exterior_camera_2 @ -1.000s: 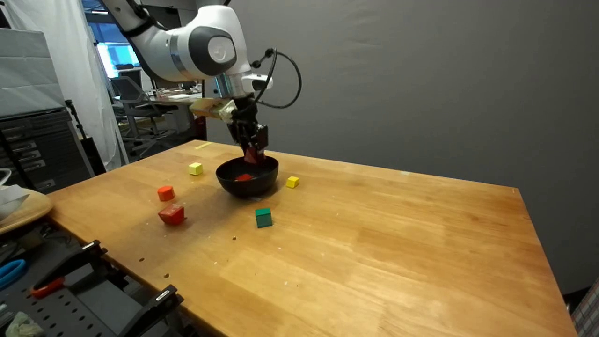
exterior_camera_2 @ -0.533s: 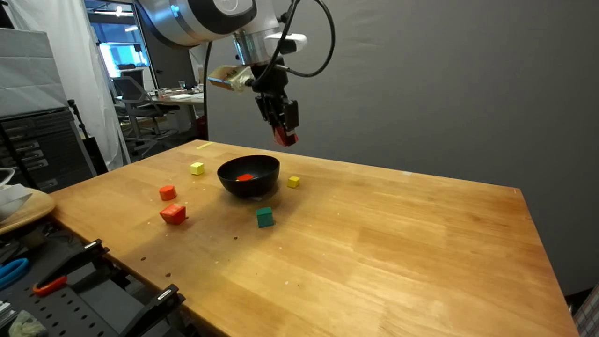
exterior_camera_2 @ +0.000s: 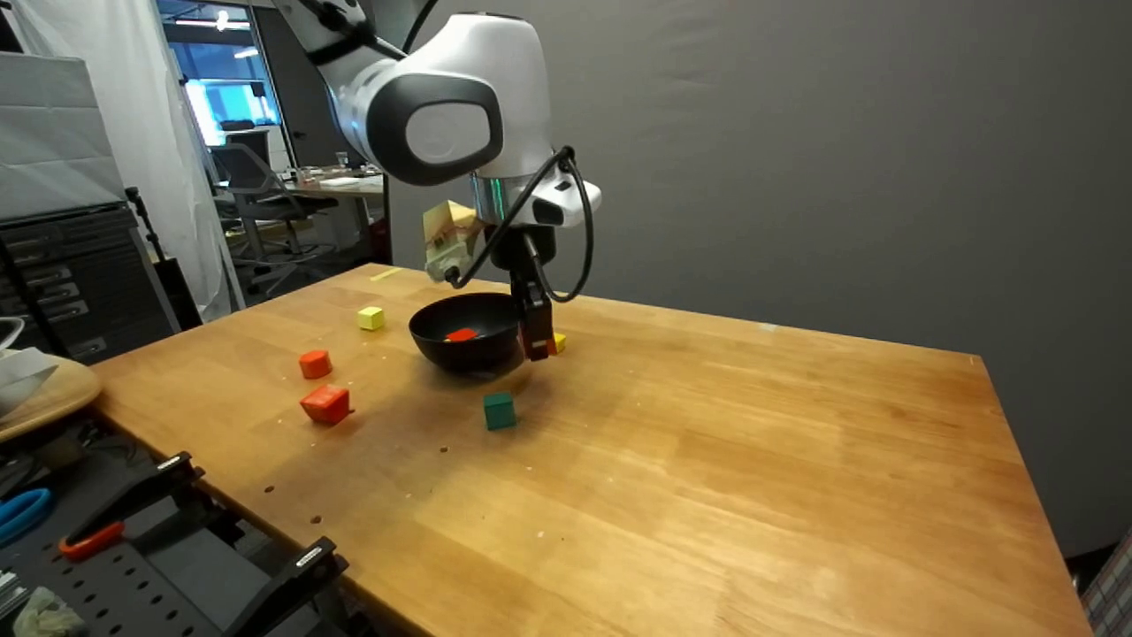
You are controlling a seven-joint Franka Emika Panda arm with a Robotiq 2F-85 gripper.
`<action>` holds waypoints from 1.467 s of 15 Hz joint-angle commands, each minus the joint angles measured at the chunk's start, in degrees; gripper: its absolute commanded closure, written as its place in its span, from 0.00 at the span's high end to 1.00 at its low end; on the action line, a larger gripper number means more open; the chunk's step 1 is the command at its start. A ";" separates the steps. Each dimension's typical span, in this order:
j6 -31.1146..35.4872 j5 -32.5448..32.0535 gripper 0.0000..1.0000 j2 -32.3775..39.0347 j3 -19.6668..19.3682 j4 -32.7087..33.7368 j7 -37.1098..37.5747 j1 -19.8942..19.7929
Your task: Remove the cubes from the bowl
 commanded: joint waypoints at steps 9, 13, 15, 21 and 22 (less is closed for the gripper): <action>7.99 -3.13 1.00 2.97 -2.42 1.63 1.45 3.78; 5.97 -16.36 1.00 -6.49 -12.13 -3.59 5.85 14.43; 5.18 -22.13 1.00 -9.96 -13.46 -4.27 7.15 16.98; -7.14 -14.41 1.00 -10.89 1.26 -0.69 -4.14 11.18; -9.08 -14.36 1.00 -9.12 2.46 0.66 -5.02 11.05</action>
